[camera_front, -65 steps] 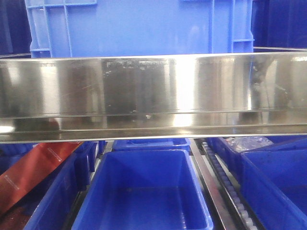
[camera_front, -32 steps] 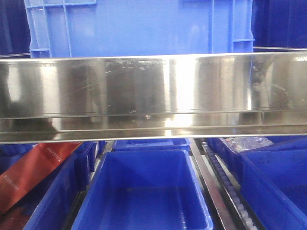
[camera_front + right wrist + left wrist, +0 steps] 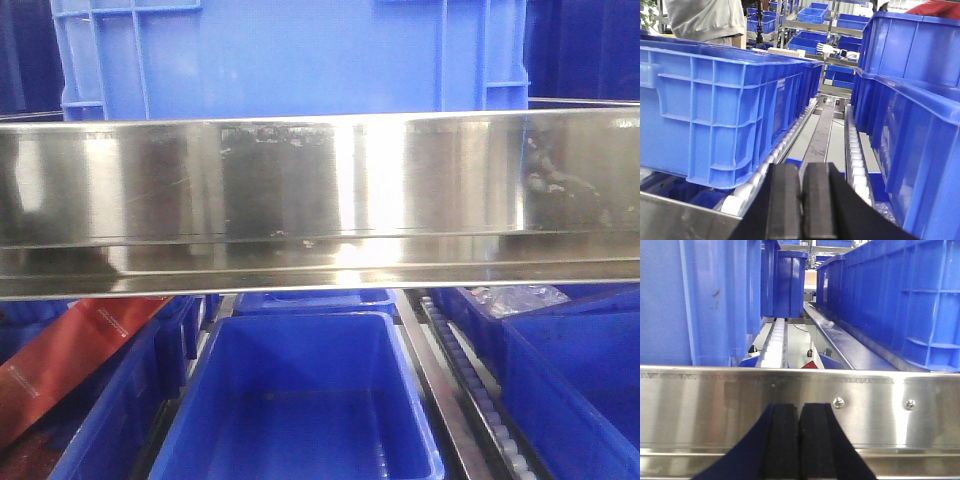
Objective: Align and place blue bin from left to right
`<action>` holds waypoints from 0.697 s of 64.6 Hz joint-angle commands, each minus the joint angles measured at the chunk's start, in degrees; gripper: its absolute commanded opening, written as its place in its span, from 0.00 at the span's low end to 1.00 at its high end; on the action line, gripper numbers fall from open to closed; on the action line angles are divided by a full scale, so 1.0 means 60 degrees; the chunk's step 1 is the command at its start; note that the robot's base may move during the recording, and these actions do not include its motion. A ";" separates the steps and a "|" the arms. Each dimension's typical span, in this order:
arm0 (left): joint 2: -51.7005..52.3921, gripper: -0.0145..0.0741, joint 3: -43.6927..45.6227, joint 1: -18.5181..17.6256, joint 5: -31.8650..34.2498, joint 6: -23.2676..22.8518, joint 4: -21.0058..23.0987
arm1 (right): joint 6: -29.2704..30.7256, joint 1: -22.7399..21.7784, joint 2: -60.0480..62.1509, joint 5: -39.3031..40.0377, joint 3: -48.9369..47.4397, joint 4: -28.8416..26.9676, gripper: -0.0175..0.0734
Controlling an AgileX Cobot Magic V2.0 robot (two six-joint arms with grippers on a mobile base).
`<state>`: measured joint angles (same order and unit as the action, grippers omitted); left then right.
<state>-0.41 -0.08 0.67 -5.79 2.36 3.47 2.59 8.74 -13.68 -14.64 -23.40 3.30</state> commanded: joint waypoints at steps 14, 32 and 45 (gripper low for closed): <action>0.0068 0.04 0.0013 0.0062 0.0213 0.0027 -0.0016 | 0.0062 -0.1239 0.0103 -0.0023 0.0060 -0.0913 0.14; 0.0068 0.04 0.0013 0.0062 0.0213 0.0027 -0.0016 | -0.0056 -0.2617 0.1471 0.0712 0.1963 -0.1206 0.14; 0.0068 0.04 0.0013 0.0062 0.0213 0.0027 -0.0016 | -0.0070 -0.2593 0.2279 0.1340 0.3729 -0.1206 0.14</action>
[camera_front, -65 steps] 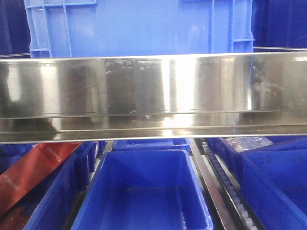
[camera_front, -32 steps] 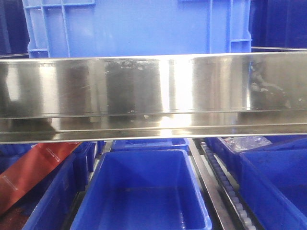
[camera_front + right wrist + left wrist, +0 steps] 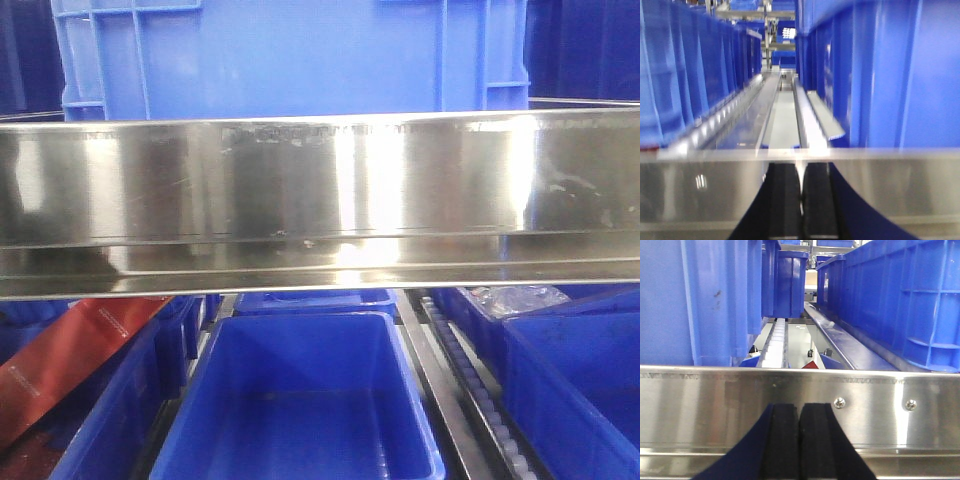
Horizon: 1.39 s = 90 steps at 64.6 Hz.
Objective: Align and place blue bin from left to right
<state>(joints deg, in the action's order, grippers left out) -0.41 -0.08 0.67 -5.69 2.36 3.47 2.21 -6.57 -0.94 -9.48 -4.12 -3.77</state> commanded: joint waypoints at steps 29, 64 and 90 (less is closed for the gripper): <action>0.0068 0.04 0.0013 0.0062 0.0196 0.0027 -0.0016 | -0.0006 -0.0001 0.0156 0.0485 0.0687 0.0140 0.14; 0.0068 0.04 0.0013 0.0062 0.0196 0.0027 -0.0016 | -0.0006 -0.0001 0.0156 0.0485 0.0687 0.0140 0.14; 0.0068 0.04 0.0013 0.0062 0.0196 0.0027 -0.0016 | -0.0006 -0.0001 0.0156 0.0485 0.0687 0.0140 0.14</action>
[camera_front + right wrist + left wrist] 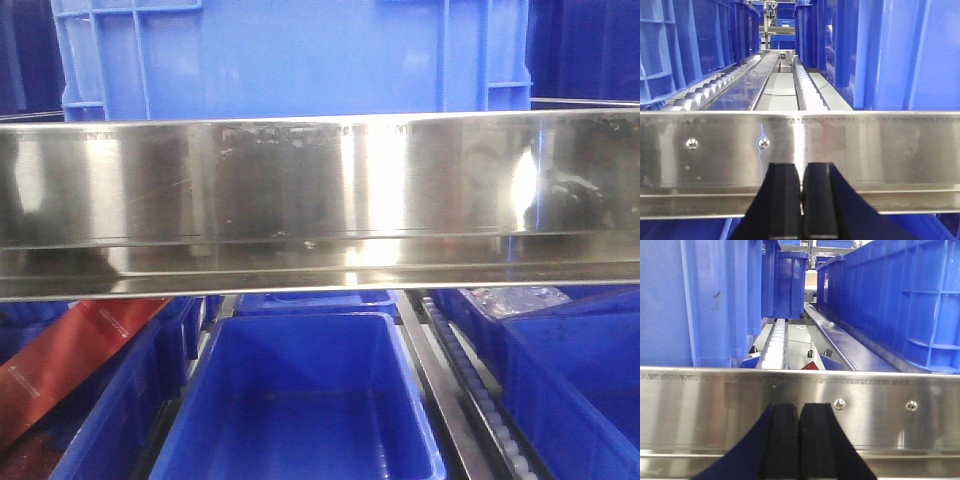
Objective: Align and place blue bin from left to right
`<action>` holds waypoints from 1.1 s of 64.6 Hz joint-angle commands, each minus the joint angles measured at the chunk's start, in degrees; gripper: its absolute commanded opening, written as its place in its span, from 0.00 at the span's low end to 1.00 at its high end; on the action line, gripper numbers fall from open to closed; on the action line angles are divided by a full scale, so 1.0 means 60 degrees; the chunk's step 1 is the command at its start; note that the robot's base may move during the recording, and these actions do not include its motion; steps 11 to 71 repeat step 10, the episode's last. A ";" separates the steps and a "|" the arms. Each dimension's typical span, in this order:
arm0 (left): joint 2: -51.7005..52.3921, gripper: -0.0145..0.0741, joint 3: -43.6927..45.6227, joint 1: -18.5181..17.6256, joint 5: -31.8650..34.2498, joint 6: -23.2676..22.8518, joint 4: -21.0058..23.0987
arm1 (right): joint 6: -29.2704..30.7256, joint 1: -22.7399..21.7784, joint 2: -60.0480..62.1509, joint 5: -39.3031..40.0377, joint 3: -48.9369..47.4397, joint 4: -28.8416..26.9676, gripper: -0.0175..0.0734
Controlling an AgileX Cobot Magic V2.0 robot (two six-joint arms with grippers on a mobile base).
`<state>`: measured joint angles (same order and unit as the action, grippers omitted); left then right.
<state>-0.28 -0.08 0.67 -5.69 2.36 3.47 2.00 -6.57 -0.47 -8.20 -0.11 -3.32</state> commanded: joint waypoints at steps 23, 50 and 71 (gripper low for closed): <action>0.0047 0.04 0.0013 0.0062 0.0196 0.0027 -0.0016 | 0.0029 -0.0001 0.0079 0.0273 0.0018 0.0066 0.14; 0.0047 0.04 0.0013 0.0062 0.0196 0.0027 -0.0016 | 0.0029 -0.0001 0.0079 0.0273 0.0018 0.0066 0.14; 0.0047 0.04 0.0013 0.0062 0.0196 0.0027 -0.0016 | 0.0029 -0.0001 0.0079 0.0273 0.0018 0.0066 0.14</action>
